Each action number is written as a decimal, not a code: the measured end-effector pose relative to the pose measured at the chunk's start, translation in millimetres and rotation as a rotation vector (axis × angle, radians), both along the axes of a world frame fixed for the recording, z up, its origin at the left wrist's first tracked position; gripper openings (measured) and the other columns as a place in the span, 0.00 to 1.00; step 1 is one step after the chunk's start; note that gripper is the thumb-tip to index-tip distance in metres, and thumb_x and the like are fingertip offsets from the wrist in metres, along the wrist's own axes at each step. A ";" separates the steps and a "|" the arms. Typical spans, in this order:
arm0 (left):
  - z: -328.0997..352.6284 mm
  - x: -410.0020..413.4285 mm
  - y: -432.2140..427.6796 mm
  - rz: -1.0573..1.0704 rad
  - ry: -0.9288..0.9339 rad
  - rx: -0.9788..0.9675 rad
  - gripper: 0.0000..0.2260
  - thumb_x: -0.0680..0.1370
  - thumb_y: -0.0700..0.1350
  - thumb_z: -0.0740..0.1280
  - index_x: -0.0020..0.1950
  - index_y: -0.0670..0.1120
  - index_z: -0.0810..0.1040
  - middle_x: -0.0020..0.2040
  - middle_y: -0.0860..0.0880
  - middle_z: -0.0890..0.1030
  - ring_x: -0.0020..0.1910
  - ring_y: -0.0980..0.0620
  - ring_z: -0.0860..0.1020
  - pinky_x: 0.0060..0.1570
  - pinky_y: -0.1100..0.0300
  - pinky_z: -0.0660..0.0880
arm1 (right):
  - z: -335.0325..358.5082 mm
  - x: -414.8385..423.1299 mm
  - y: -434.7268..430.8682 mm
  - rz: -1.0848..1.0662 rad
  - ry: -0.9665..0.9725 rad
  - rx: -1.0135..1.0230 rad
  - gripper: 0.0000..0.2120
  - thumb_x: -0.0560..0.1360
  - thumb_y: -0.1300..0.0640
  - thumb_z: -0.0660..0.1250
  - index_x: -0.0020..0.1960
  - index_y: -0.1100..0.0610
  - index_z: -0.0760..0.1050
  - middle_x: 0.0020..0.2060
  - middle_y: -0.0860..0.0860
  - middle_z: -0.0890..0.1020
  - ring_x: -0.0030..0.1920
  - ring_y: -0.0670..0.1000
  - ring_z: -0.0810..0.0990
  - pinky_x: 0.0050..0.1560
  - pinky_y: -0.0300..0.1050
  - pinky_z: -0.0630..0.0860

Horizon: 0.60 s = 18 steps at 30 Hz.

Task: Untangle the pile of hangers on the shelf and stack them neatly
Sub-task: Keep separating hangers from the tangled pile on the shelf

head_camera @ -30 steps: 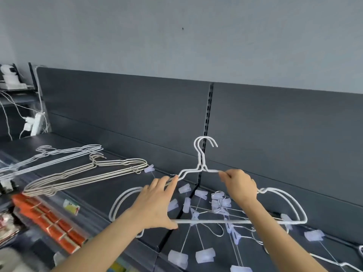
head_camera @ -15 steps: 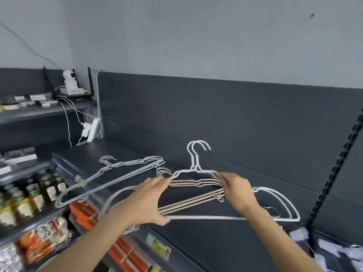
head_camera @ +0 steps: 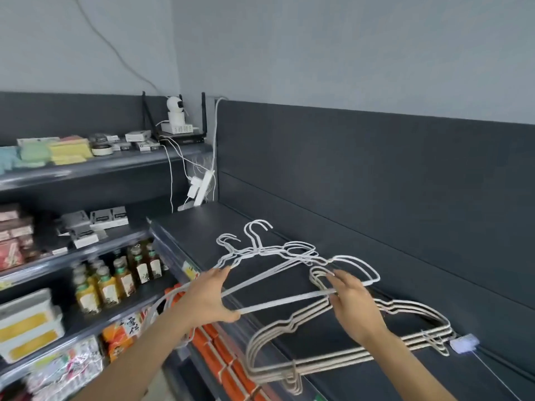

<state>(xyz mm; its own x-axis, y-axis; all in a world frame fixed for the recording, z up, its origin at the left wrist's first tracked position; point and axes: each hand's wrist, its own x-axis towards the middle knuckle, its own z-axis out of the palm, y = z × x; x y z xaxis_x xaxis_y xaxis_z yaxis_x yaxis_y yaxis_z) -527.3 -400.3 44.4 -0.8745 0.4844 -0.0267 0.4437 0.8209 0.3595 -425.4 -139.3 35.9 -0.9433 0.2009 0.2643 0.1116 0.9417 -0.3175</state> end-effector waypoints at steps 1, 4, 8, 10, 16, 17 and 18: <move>-3.7 -8.8 -2.1 0.035 -0.021 0.017 0.47 0.65 0.57 0.73 0.76 0.46 0.52 0.73 0.47 0.63 0.71 0.48 0.61 0.70 0.57 0.61 | -4.1 -4.6 -1.2 0.001 -0.004 -0.015 0.20 0.77 0.60 0.58 0.69 0.56 0.67 0.69 0.53 0.68 0.69 0.54 0.66 0.70 0.43 0.60; -12.3 -34.9 -1.5 0.124 -0.027 0.007 0.45 0.65 0.57 0.73 0.74 0.44 0.56 0.71 0.45 0.67 0.70 0.48 0.65 0.67 0.57 0.64 | -12.3 -16.1 -1.3 0.003 -0.038 -0.066 0.20 0.78 0.59 0.58 0.70 0.54 0.66 0.70 0.51 0.66 0.70 0.52 0.64 0.70 0.41 0.59; -18.7 -66.6 6.3 0.217 0.007 -0.042 0.41 0.63 0.60 0.72 0.70 0.43 0.63 0.66 0.45 0.72 0.65 0.46 0.71 0.62 0.55 0.70 | -20.9 -31.9 7.3 -0.006 -0.079 -0.104 0.20 0.78 0.59 0.59 0.70 0.54 0.66 0.69 0.49 0.67 0.69 0.51 0.64 0.69 0.39 0.60; -22.6 -80.1 11.3 0.248 -0.017 -0.060 0.40 0.61 0.61 0.72 0.67 0.44 0.66 0.63 0.45 0.74 0.62 0.46 0.73 0.59 0.54 0.73 | -25.2 -39.8 11.8 -0.010 -0.083 -0.116 0.18 0.77 0.59 0.59 0.68 0.54 0.69 0.67 0.49 0.69 0.68 0.51 0.66 0.67 0.40 0.62; -43.5 -107.6 21.6 0.301 -0.157 -0.047 0.34 0.57 0.61 0.72 0.58 0.45 0.72 0.55 0.46 0.78 0.54 0.47 0.77 0.52 0.53 0.76 | -37.6 -58.6 19.7 -0.041 -0.092 -0.147 0.16 0.76 0.60 0.62 0.62 0.55 0.74 0.64 0.51 0.73 0.65 0.53 0.70 0.65 0.43 0.68; -46.3 -109.8 21.7 0.301 -0.181 -0.038 0.35 0.57 0.61 0.72 0.59 0.45 0.72 0.55 0.46 0.78 0.53 0.47 0.77 0.53 0.53 0.76 | -38.9 -60.7 20.5 -0.042 -0.092 -0.146 0.15 0.75 0.60 0.62 0.62 0.55 0.75 0.64 0.51 0.74 0.64 0.53 0.71 0.64 0.44 0.68; -49.1 -112.0 21.4 0.298 -0.196 -0.035 0.37 0.57 0.61 0.72 0.61 0.45 0.71 0.56 0.46 0.78 0.55 0.47 0.76 0.55 0.53 0.76 | -40.0 -62.2 21.3 -0.045 -0.095 -0.145 0.15 0.75 0.60 0.62 0.62 0.55 0.75 0.63 0.51 0.74 0.63 0.53 0.71 0.64 0.44 0.68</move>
<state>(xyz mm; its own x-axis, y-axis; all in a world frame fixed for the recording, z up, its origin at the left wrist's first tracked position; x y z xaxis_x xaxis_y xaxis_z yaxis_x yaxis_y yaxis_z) -639.3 -378.9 -4.7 -0.9537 0.2045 -0.2204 0.1081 0.9174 0.3831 -487.6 -118.0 -4.1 -0.9517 0.2734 0.1400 0.1888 0.8801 -0.4356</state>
